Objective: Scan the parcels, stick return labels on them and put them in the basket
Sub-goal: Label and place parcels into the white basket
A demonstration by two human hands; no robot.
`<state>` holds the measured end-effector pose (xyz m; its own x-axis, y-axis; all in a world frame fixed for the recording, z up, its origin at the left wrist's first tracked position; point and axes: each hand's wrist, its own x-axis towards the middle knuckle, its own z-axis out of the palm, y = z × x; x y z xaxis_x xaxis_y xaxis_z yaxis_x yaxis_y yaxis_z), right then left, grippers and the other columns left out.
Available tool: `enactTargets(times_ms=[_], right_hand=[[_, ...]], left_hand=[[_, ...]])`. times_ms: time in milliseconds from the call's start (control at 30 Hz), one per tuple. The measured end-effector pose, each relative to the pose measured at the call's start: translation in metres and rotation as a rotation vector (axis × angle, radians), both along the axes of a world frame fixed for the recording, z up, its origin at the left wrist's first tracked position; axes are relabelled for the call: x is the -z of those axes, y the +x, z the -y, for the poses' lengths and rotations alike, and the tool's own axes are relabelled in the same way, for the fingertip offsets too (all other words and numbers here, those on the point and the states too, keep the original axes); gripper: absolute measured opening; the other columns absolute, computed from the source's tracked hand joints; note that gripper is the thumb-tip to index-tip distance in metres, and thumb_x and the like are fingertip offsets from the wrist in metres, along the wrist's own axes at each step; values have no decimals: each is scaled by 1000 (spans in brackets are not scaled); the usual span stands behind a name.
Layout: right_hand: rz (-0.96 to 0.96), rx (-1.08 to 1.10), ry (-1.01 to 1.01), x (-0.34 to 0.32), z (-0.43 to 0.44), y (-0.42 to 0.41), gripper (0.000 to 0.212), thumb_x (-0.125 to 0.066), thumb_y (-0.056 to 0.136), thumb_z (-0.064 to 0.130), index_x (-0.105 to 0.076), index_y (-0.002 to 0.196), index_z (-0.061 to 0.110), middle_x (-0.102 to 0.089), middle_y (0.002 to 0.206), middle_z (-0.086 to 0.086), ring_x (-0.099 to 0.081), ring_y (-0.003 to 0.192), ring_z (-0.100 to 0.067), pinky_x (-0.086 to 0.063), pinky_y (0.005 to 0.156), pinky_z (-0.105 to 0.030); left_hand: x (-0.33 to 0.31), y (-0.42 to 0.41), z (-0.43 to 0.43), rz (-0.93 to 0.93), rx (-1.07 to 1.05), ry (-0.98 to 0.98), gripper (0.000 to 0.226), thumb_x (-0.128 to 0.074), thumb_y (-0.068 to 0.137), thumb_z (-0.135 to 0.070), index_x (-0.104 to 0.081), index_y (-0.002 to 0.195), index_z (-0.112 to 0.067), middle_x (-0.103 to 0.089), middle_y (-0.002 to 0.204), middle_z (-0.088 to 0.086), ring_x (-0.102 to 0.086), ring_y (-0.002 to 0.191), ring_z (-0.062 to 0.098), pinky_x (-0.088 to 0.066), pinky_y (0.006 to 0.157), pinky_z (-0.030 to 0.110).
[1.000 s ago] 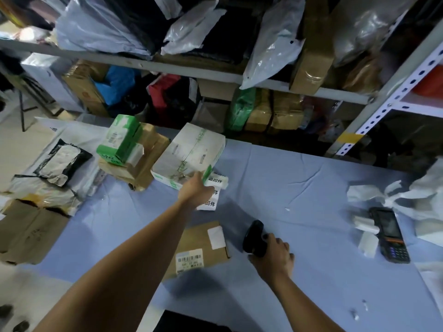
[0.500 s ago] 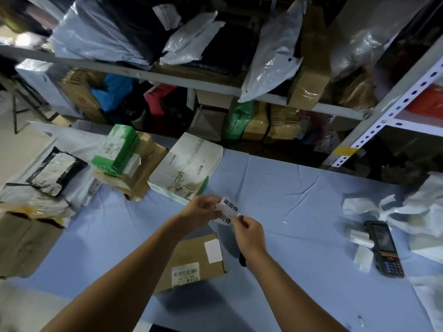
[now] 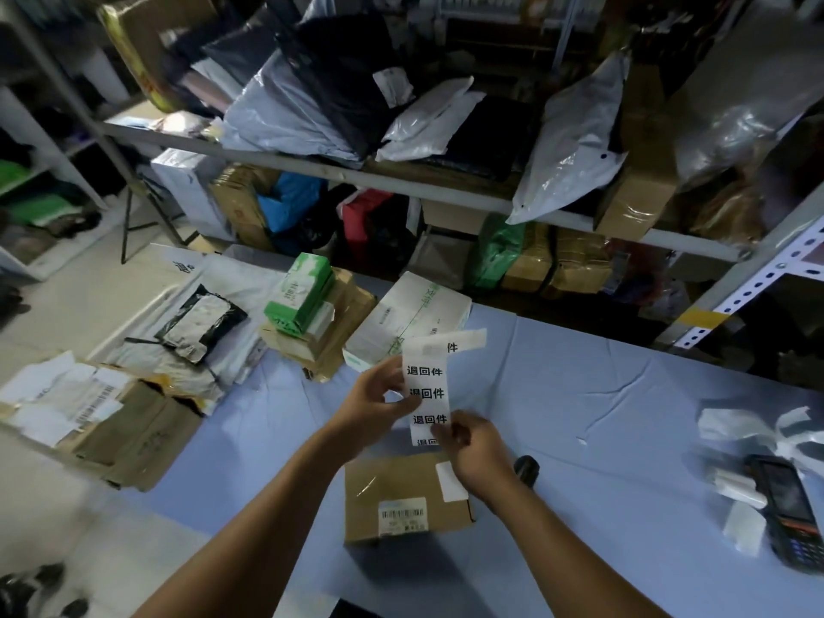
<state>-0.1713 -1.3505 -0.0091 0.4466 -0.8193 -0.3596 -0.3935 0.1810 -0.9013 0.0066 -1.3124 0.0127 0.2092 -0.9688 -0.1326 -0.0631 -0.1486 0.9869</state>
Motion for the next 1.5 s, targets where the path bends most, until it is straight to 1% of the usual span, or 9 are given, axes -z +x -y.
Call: enactTargets(times_ms=[100,267,400,467,567,700,833,1167,1500], right_hand=[[48,0,-18,-3,-6,1,8,-71,91,26,-70,95,19,-73,85,5,-67,77,-4,-48,67,-9],[140,92,-71,-11,-13,6,14,-67,92,39,-73,92,26,-76,90,8,-70,86,-9,-56,78,-26],[73,104,-128,-15,-20,5,24,-62,95,41,-72,90,20,-75,86,4,-70,81,-14,-56,76,-37],[52,99,-159,-17,-22,4,23,-60,98,33,-72,88,16,-75,84,-1,-70,82,-21,-55,75,-42],[81,51,-197,-22,-25,2,26,-57,99,36,-72,94,15,-74,87,-4,-69,83,-24,-55,75,-42],[120,-32,-195,-31,-30,-3,30,-53,99,44,-70,106,21,-73,95,2,-69,90,-12,-55,81,-30],[86,-57,-280,-35,-31,-4,28,-52,100,38,-66,105,14,-67,99,-1,-65,93,-12,-52,83,-30],[41,-149,-549,-32,-32,-10,17,-57,100,19,-71,104,11,-62,100,8,-61,97,-12,-54,85,-31],[23,-69,-569,-10,-25,-16,18,-63,96,13,-74,108,5,-67,109,3,-61,104,-21,-50,94,-36]], left_hand=[[-8,-2,-7,127,7,-60,41,-69,84,6,-63,116,-19,-74,101,0,-65,90,17,-50,66,17],[-17,-8,-19,314,29,-189,69,-71,78,9,-60,112,-49,-68,97,-18,-55,71,-5,-37,58,6],[-18,-12,-28,299,-34,-152,77,-76,79,1,-40,143,-22,-69,78,-17,-58,66,1,-41,62,9],[-23,-16,-32,448,-93,-165,80,-79,79,-7,-38,145,-25,-62,79,-18,-59,73,0,-42,64,8],[-28,-19,-37,778,-128,-277,49,-81,78,-22,-64,124,-29,-50,99,-12,-48,89,0,-42,74,11],[-24,-20,-38,954,3,-340,12,-73,87,-27,-78,97,-24,-65,105,-6,-54,101,16,-41,82,33],[-20,-19,-40,812,37,-344,5,-72,86,-18,-76,87,-16,-72,89,-3,-63,87,17,-51,77,46],[-12,-21,-49,538,-10,-131,7,-73,87,-12,-78,91,-11,-71,95,-1,-64,88,2,-45,69,7],[-12,-29,-47,312,-367,-137,14,-63,92,-1,-68,82,-9,-69,82,1,-62,75,4,-44,60,11]])
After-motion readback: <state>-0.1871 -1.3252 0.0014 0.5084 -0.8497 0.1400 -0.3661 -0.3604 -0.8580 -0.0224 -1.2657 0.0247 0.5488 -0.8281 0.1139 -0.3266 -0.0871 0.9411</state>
